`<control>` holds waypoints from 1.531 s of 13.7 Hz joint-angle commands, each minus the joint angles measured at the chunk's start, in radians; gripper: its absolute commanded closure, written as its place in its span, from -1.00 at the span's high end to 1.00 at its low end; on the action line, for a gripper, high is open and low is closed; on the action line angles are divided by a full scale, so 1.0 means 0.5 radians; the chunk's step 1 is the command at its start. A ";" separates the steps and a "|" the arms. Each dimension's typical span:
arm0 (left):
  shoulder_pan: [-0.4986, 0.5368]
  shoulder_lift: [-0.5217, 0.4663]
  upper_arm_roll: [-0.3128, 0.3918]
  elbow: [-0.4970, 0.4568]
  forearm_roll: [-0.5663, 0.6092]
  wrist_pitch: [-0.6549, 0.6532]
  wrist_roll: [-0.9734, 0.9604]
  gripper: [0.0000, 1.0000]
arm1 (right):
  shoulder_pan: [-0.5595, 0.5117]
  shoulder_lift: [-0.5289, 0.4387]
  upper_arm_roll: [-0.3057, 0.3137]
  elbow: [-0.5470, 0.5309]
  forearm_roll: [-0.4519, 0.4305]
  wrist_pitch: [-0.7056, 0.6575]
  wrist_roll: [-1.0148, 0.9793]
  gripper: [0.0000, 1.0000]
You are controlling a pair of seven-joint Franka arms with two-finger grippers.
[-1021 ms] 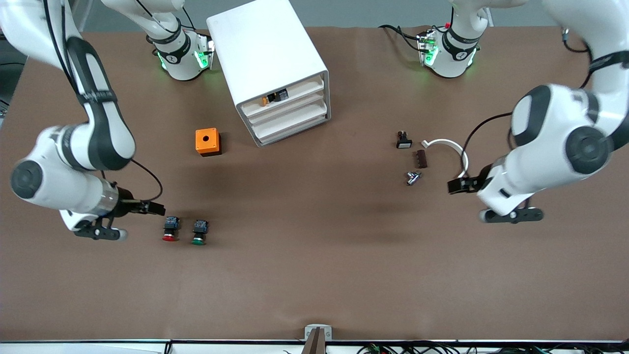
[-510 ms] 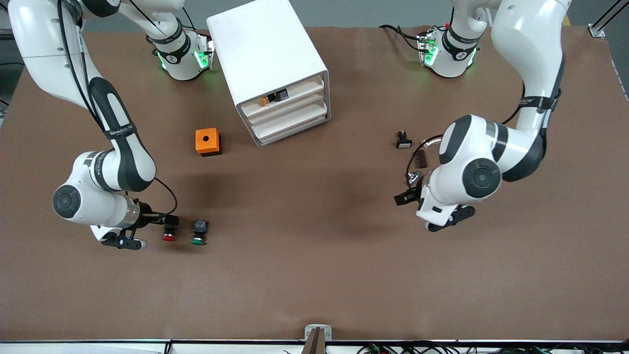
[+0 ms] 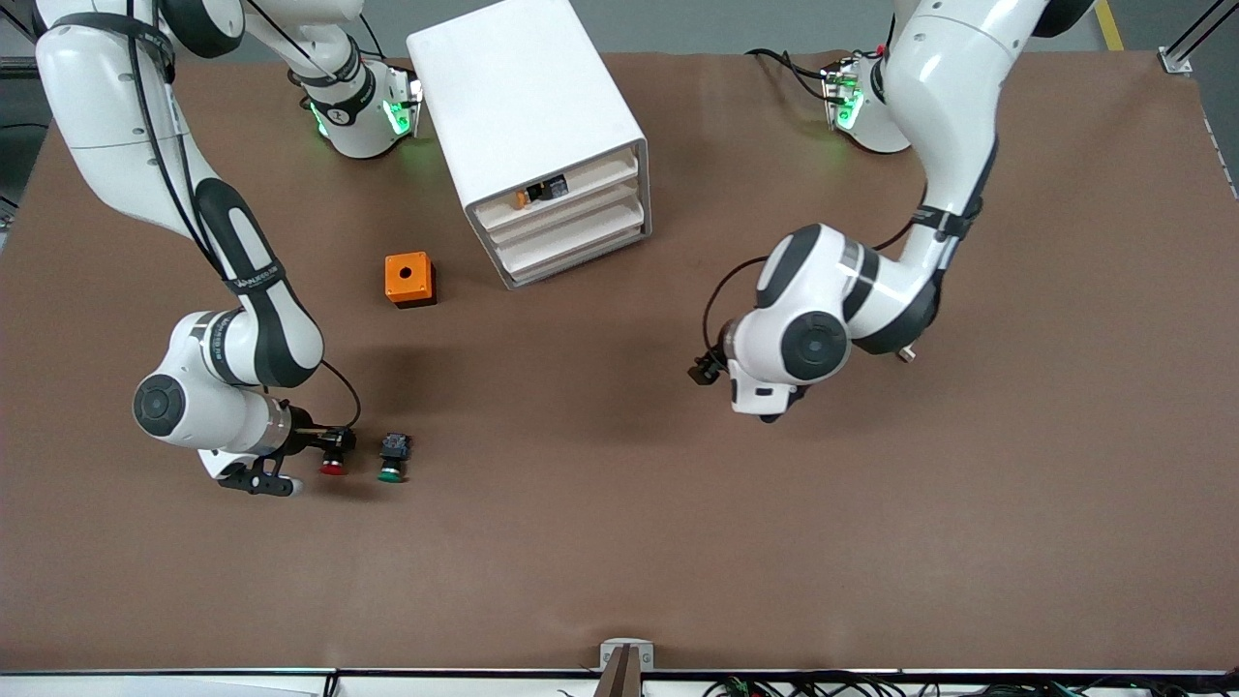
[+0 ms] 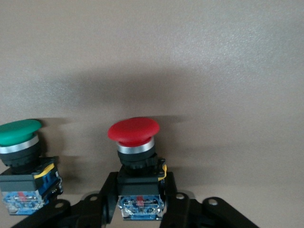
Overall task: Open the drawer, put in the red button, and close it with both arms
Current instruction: 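Grasp the red button with the right gripper while the left gripper reaches the drawer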
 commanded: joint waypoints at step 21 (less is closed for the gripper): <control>-0.261 0.381 -0.011 0.061 -1.505 -0.580 -2.134 0.23 | 0.296 -0.408 0.007 0.463 0.028 -1.276 1.230 -0.94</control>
